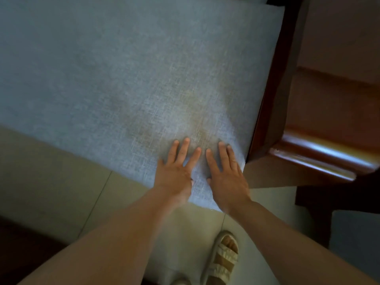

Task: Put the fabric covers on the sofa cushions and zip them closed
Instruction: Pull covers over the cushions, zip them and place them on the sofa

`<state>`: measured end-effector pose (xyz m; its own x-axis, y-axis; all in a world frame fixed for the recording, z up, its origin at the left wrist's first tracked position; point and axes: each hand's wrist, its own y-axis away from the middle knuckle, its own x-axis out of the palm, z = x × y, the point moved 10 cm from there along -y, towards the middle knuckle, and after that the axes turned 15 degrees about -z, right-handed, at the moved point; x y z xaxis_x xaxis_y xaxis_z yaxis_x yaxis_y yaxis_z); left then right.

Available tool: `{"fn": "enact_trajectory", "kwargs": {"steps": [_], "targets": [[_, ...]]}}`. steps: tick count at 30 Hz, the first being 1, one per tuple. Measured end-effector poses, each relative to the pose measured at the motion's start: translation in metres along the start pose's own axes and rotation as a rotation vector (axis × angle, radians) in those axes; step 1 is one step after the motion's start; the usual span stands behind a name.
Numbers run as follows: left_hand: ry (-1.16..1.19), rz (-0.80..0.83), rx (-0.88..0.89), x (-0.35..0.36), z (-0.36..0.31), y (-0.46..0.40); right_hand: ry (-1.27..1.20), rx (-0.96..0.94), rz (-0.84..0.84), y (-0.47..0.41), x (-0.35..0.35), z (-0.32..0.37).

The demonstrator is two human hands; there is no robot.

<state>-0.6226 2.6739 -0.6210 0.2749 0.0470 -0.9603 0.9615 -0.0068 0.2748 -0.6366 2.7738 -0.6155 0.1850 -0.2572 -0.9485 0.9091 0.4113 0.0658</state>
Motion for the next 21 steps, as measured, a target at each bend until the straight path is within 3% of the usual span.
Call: {"fn": "enact_trajectory", "kwargs": {"steps": [5,10,21], "targets": [[0.058,-0.148,-0.004,0.012,-0.004,0.024,0.105,-0.041,-0.239,0.039,0.016,0.005],[0.036,-0.283,-0.015,0.027,-0.015,0.056,0.23,-0.092,-0.287,0.054,0.027,-0.002],[0.136,-0.805,-0.161,0.046,-0.031,0.072,0.093,-0.278,-0.726,0.075,0.017,-0.001]]}}
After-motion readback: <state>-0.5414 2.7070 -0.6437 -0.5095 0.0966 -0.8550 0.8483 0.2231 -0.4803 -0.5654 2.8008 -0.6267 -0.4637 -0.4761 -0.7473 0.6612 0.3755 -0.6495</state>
